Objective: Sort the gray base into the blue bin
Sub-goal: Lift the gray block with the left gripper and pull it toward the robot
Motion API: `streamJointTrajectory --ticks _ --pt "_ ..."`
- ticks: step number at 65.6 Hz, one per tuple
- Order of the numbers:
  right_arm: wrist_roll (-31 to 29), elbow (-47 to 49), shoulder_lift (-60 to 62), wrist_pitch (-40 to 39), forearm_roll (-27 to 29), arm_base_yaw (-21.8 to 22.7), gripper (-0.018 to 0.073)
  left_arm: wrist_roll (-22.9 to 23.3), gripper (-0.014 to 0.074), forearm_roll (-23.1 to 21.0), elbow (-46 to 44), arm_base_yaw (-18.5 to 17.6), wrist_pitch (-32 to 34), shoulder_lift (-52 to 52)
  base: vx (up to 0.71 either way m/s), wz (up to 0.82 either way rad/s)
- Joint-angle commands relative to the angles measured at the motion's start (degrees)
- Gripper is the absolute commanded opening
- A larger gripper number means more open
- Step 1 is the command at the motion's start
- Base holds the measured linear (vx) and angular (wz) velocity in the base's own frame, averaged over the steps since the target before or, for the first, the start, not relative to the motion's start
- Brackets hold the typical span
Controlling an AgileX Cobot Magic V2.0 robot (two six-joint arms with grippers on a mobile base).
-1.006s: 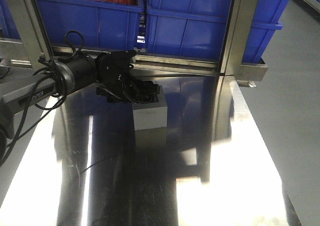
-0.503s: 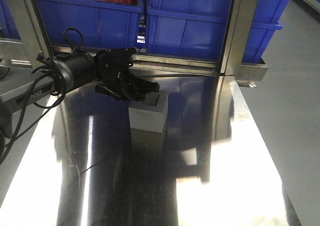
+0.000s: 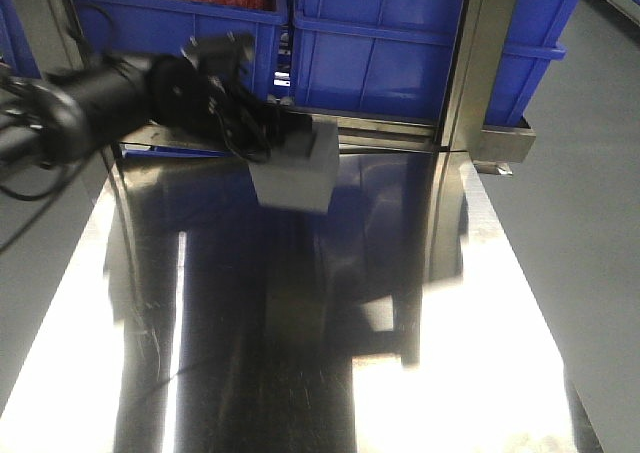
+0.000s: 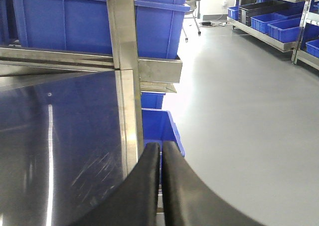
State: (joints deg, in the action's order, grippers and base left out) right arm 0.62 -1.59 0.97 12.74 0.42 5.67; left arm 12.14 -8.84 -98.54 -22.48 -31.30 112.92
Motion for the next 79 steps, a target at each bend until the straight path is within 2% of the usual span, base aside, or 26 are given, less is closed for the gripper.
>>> streamJointTrajectory --ticks 1,24,45,79 --pt "-0.62 -0.12 -0.83 -4.15 -0.42 0.14 -0.0005 0.43 -0.0006 0.72 2.13 -0.27 9.08 -11.02 0.00 0.00" --pt "-0.62 -0.12 -0.83 -4.15 -0.42 0.14 -0.0005 0.37 -0.0006 5.45 21.21 -0.27 13.00 -33.99 0.00 0.00" --pt "-0.62 -0.12 -0.83 -4.15 -0.42 0.14 -0.0005 0.32 -0.0006 5.83 36.65 -0.27 15.54 -55.17 0.00 0.00" --pt "-0.62 -0.12 -0.83 -4.15 -0.42 0.14 -0.0005 0.32 -0.0006 5.77 53.98 -0.27 14.62 -86.49 0.00 0.00"
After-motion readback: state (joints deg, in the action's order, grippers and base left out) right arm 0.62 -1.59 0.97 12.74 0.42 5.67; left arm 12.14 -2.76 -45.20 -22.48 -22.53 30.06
